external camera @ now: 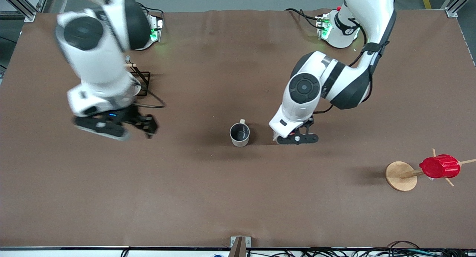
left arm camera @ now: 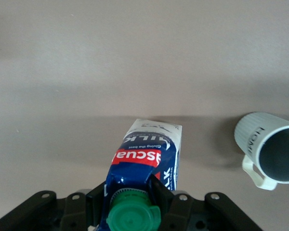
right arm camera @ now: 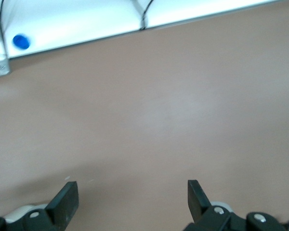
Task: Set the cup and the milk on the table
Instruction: 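Release the mug and retract the right gripper while the left gripper nears the mug, then lower the milk carton onto the table beside the mug with the left gripper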
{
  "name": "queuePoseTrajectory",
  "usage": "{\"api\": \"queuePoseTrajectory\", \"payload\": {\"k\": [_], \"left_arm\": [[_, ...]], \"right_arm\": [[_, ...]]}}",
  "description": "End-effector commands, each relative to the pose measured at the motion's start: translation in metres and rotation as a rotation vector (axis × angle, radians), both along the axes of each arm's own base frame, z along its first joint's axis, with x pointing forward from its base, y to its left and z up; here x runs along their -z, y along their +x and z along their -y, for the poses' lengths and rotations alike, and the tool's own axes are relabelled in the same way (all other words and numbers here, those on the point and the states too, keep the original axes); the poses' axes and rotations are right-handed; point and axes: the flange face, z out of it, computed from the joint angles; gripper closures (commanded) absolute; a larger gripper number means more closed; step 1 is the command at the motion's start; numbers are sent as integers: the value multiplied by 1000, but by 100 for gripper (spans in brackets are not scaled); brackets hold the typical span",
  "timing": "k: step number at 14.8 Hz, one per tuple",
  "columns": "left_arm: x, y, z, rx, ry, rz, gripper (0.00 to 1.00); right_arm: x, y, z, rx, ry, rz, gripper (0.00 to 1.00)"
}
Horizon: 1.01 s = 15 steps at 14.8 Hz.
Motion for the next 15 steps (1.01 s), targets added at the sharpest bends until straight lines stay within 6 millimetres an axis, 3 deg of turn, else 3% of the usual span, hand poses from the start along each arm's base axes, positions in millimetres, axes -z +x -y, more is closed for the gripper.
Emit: {"api": "queuePoseTrajectory", "payload": {"k": [1,3,9,13,15], "left_arm": [[8,-5,17,-15,23,-16,98],[18,-14,30,-6,29,-28,98],[32,-22,42,-6,12,-68,98],[35,-20,49,-17,3,-59,98],[36,-23,56,-4,10,-53,98]], "right_arm": [[-22,-17,56,-7,-67,-56,0],[-49,-29,104,7,-19,-92,0],[-78,-51,220,-29,59,-176,0],[-80,-60,249,-37,144,-219,0],[-76,-58,249,-60,163,-217,0]]}}
